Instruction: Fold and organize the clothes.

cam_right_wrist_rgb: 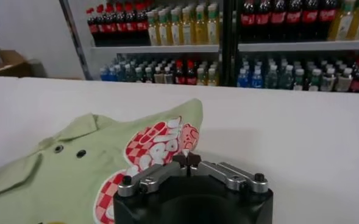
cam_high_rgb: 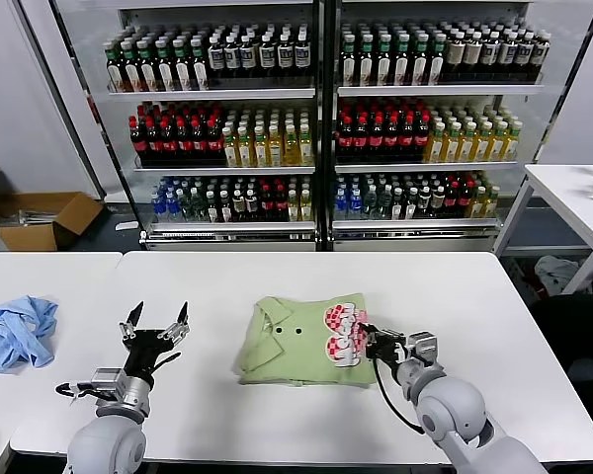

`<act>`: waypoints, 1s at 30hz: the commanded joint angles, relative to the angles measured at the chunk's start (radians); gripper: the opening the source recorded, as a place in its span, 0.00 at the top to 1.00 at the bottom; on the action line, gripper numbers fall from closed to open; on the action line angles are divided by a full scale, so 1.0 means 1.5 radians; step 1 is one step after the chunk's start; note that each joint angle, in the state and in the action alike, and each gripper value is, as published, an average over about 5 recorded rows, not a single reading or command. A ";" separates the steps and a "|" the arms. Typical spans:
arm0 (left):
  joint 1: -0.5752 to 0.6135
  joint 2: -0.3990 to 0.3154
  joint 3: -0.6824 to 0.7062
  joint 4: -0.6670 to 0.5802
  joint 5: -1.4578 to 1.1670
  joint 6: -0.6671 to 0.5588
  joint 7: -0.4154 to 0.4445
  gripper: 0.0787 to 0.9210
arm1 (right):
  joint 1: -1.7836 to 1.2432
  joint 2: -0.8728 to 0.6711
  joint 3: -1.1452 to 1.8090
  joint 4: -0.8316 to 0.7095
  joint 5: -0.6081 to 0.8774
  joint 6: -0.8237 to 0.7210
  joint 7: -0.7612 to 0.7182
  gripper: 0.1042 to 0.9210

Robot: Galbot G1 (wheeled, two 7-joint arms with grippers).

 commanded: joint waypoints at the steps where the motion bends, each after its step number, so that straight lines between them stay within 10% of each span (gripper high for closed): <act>1: -0.026 0.003 0.018 0.059 0.135 -0.173 0.067 0.12 | 0.005 0.013 0.030 -0.053 -0.115 0.025 -0.087 1.00; 16: -0.082 0.007 0.047 0.100 0.339 -0.267 0.037 0.12 | -0.079 -0.006 0.146 0.077 -0.201 0.081 -0.045 0.56; 30: -0.153 0.039 0.019 0.237 0.362 -0.375 0.078 0.12 | -0.022 0.061 0.136 -0.036 -0.308 0.177 -0.049 0.13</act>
